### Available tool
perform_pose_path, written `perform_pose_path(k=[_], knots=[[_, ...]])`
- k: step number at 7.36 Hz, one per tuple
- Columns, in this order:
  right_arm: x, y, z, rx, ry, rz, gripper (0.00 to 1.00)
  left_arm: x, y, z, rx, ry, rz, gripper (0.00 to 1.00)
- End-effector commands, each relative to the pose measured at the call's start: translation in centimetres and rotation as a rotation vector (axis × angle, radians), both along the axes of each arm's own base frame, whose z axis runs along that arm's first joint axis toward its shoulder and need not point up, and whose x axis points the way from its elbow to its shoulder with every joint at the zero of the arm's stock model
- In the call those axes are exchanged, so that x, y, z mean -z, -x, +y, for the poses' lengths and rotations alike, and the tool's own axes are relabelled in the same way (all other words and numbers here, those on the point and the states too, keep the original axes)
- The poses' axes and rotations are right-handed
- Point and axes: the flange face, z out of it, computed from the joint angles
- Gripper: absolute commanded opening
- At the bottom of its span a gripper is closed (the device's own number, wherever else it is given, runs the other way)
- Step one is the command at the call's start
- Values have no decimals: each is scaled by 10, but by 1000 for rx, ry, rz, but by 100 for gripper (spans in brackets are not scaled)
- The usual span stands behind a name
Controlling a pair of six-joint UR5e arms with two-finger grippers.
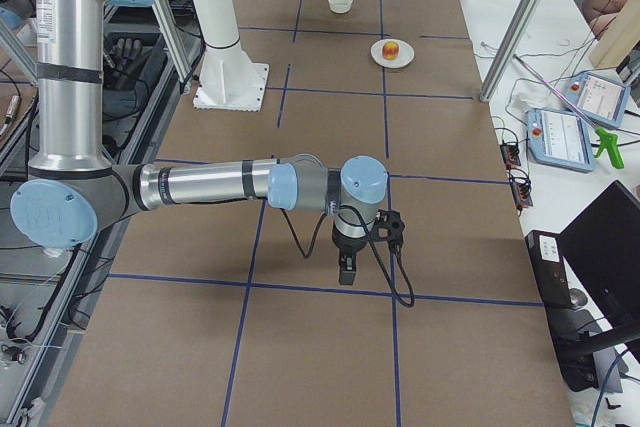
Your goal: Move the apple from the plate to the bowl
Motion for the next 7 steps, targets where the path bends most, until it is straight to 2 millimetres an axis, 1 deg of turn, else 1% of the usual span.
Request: perform_pose_path(k=[1, 2, 3, 4, 5, 6, 7], knots=[[0, 0, 0, 0, 0, 0, 100, 75, -107, -19, 46, 24, 53, 100], [1, 0, 0, 0, -1, 0, 100, 116, -168, -25, 68, 98, 95, 100], [1, 0, 0, 0, -3, 0, 100, 171, -216, -47, 89, 125, 139, 100], [0, 0, 0, 0, 0, 0, 100, 216, -277, -55, 82, 175, 178, 100], [1, 0, 0, 1, -2, 0, 100, 270, -353, -56, 81, 230, 204, 100], [1, 0, 0, 0, -1, 0, 100, 303, -401, -60, 140, 206, 177, 100], [1, 0, 0, 0, -1, 0, 100, 319, -444, -80, 190, 228, 152, 100]])
